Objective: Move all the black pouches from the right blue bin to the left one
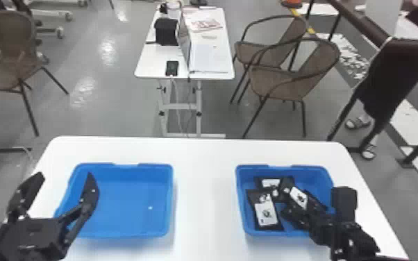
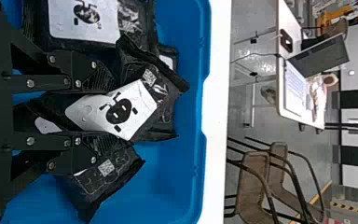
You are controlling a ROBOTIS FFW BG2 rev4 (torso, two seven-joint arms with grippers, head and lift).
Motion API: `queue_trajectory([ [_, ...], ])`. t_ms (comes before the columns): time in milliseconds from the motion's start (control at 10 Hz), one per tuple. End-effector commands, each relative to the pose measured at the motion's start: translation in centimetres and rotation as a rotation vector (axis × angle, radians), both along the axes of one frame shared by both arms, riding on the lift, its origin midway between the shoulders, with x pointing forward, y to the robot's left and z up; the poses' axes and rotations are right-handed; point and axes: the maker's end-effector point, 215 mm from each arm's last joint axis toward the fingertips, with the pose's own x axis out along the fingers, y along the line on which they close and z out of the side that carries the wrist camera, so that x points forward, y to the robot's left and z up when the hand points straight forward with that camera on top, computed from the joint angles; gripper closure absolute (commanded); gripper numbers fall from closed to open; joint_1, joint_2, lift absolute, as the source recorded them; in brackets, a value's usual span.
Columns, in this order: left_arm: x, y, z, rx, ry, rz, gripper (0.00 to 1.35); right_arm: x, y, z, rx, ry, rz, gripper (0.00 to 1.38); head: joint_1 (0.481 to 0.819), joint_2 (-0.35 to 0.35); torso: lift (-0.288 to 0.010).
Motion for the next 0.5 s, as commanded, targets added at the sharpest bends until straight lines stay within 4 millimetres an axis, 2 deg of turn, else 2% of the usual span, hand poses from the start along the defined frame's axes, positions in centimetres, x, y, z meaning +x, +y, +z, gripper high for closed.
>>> queue_trajectory([
  [0, 0.3, -0.1, 0.4, -0.006, -0.009, -0.003, 0.24, 0.6, 1.0, 3.6, 0.039, -0.080, 0.009, 0.88, 0.695, -0.066, 0.010],
  [100, 0.9, -0.1, 0.3, -0.031, -0.001, -0.002, 0.24, 1.4, 2.3, 8.0, 0.049, -0.157, 0.036, 0.88, 0.695, -0.057, 0.010],
  [200, 1.8, -0.2, 0.7, -0.067, -0.004, -0.003, 0.24, 2.3, 5.0, 12.1, 0.096, -0.229, 0.091, 0.88, 0.695, -0.046, 0.010],
  [300, 2.6, -0.5, 1.1, -0.099, -0.006, -0.014, 0.24, 3.4, 9.4, 15.0, 0.168, -0.267, 0.190, 0.88, 0.695, -0.017, 0.010],
  [400, 3.7, -1.1, 0.7, -0.194, 0.024, -0.043, 0.24, 4.6, 15.1, 17.8, 0.238, -0.300, 0.319, 0.88, 0.695, 0.006, 0.010],
])
